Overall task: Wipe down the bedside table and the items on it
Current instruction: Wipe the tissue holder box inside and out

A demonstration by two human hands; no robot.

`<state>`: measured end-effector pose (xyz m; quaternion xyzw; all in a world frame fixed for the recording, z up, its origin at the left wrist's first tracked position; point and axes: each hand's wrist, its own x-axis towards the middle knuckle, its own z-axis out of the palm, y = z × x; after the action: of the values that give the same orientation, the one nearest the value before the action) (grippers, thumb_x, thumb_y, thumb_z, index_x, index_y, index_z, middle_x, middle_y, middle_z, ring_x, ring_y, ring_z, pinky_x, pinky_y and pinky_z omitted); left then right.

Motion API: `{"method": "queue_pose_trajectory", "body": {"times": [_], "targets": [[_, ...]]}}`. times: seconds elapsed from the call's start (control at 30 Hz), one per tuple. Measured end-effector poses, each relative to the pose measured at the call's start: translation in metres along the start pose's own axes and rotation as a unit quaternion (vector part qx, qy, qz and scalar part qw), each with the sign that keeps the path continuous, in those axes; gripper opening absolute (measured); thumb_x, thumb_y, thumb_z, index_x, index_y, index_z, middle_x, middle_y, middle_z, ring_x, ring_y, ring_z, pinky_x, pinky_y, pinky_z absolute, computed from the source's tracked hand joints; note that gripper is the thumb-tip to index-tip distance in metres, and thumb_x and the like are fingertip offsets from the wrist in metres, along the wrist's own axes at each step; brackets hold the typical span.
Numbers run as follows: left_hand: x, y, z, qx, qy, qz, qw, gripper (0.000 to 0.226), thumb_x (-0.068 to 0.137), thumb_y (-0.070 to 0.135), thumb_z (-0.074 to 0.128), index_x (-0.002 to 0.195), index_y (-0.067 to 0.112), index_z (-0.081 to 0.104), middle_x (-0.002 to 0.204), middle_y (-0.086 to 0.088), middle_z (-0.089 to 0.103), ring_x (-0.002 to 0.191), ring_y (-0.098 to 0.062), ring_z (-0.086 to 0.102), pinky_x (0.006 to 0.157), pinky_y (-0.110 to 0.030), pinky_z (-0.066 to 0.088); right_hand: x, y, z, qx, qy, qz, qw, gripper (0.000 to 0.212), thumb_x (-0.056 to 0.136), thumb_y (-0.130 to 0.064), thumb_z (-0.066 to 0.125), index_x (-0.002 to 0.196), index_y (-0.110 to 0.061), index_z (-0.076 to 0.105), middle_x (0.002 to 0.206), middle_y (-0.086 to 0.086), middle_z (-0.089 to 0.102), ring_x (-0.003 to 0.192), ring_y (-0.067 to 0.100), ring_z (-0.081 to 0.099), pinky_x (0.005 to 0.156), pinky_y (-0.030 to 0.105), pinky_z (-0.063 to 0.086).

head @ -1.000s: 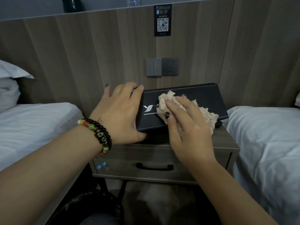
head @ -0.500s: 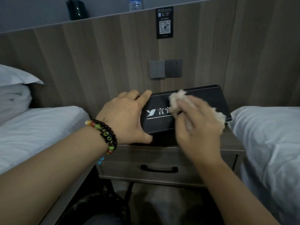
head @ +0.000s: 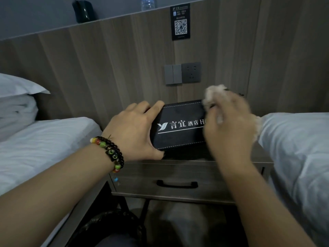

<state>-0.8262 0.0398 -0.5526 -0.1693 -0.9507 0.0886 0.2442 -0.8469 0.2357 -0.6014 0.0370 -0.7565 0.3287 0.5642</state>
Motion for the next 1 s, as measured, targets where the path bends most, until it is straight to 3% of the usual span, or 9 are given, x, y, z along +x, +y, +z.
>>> {"method": "queue_pose_trajectory", "body": {"times": [0.1, 0.23, 0.33, 0.47, 0.53, 0.73, 0.83, 0.93, 1.0], "targets": [[-0.002, -0.005, 0.004, -0.012, 0.014, 0.007, 1.0, 0.114, 0.045, 0.069, 0.067, 0.144, 0.03, 0.026, 0.104, 0.006, 0.047, 0.1, -0.022, 0.051, 0.075, -0.034, 0.048, -0.034, -0.038, 0.018, 0.033, -0.05, -0.129, 0.99, 0.03, 0.085, -0.005, 0.054, 0.111, -0.005, 0.069, 0.117, 0.016, 0.063, 0.107, 0.03, 0.061, 0.095, 0.037, 0.049], [-0.007, -0.014, 0.011, -0.008, 0.041, 0.025, 0.999, 0.112, 0.043, 0.068, 0.067, 0.141, 0.026, 0.031, 0.099, 0.003, 0.049, 0.092, -0.025, 0.056, 0.069, -0.033, 0.048, -0.037, -0.034, 0.018, 0.055, -0.059, -0.154, 0.985, 0.027, 0.085, -0.005, 0.058, 0.108, -0.005, 0.071, 0.116, 0.015, 0.064, 0.11, 0.027, 0.062, 0.089, 0.037, 0.054], [-0.006, -0.016, 0.01, -0.006, 0.04, 0.025, 0.999, 0.11, 0.042, 0.069, 0.064, 0.139, 0.028, 0.031, 0.098, 0.003, 0.048, 0.092, -0.025, 0.055, 0.071, -0.034, 0.049, -0.014, -0.007, 0.003, 0.025, -0.045, -0.086, 0.995, 0.029, 0.087, -0.012, 0.054, 0.112, -0.008, 0.069, 0.119, 0.015, 0.063, 0.106, 0.026, 0.062, 0.087, 0.028, 0.053], [-0.002, -0.017, 0.009, -0.007, 0.04, 0.024, 0.999, 0.11, 0.041, 0.071, 0.063, 0.139, 0.03, 0.031, 0.095, 0.009, 0.041, 0.092, -0.024, 0.055, 0.073, -0.033, 0.047, 0.007, 0.024, -0.018, 0.042, 0.017, 0.057, 0.997, 0.028, 0.087, -0.009, 0.058, 0.113, -0.009, 0.07, 0.116, 0.013, 0.063, 0.101, 0.019, 0.06, 0.087, -0.001, 0.033], [-0.003, -0.016, 0.01, -0.009, 0.046, 0.025, 0.999, 0.11, 0.041, 0.071, 0.062, 0.138, 0.03, 0.032, 0.094, 0.009, 0.04, 0.091, -0.024, 0.055, 0.072, -0.033, 0.047, 0.01, 0.03, -0.026, 0.073, 0.023, 0.114, 0.991, 0.028, 0.088, -0.01, 0.057, 0.113, -0.009, 0.07, 0.115, 0.01, 0.065, 0.102, 0.009, 0.057, 0.088, -0.006, 0.028], [-0.013, -0.004, 0.019, -0.03, 0.04, -0.002, 0.999, 0.109, 0.045, 0.063, 0.066, 0.141, 0.025, 0.03, 0.105, 0.005, 0.043, 0.099, -0.026, 0.048, 0.088, -0.048, 0.048, 0.012, 0.033, -0.043, 0.191, -0.005, 0.316, 0.929, 0.03, 0.092, -0.021, 0.052, 0.116, -0.023, 0.069, 0.113, -0.01, 0.067, 0.101, 0.0, 0.059, 0.087, 0.006, 0.044], [-0.024, 0.021, 0.032, 0.058, 0.032, -0.074, 0.995, 0.123, 0.04, 0.053, 0.076, 0.145, 0.015, 0.025, 0.132, -0.009, 0.04, 0.119, -0.034, 0.04, 0.097, -0.069, 0.034, 0.004, 0.035, -0.044, 0.229, -0.029, 0.364, 0.902, 0.028, 0.092, -0.021, 0.053, 0.114, -0.023, 0.07, 0.104, -0.016, 0.067, 0.094, -0.006, 0.059, 0.077, -0.001, 0.043], [-0.028, 0.054, 0.048, 0.087, 0.018, -0.088, 0.992, 0.135, 0.033, 0.043, 0.087, 0.148, 0.012, 0.023, 0.14, -0.015, 0.035, 0.128, -0.035, 0.035, 0.096, -0.076, 0.025, -0.015, 0.04, -0.038, 0.24, -0.063, 0.404, 0.88, 0.027, 0.09, -0.021, 0.054, 0.111, -0.024, 0.071, 0.097, -0.016, 0.069, 0.091, -0.004, 0.061, 0.089, 0.017, 0.049], [-0.027, 0.073, 0.06, 0.078, 0.01, -0.064, 0.995, 0.134, 0.034, 0.041, 0.089, 0.148, 0.013, 0.024, 0.136, -0.015, 0.042, 0.126, -0.035, 0.041, 0.096, -0.075, 0.027, -0.029, 0.042, -0.037, 0.242, -0.087, 0.428, 0.867, 0.027, 0.09, -0.022, 0.054, 0.11, -0.025, 0.071, 0.09, -0.02, 0.066, 0.084, -0.007, 0.059, 0.087, 0.017, 0.049]]}}
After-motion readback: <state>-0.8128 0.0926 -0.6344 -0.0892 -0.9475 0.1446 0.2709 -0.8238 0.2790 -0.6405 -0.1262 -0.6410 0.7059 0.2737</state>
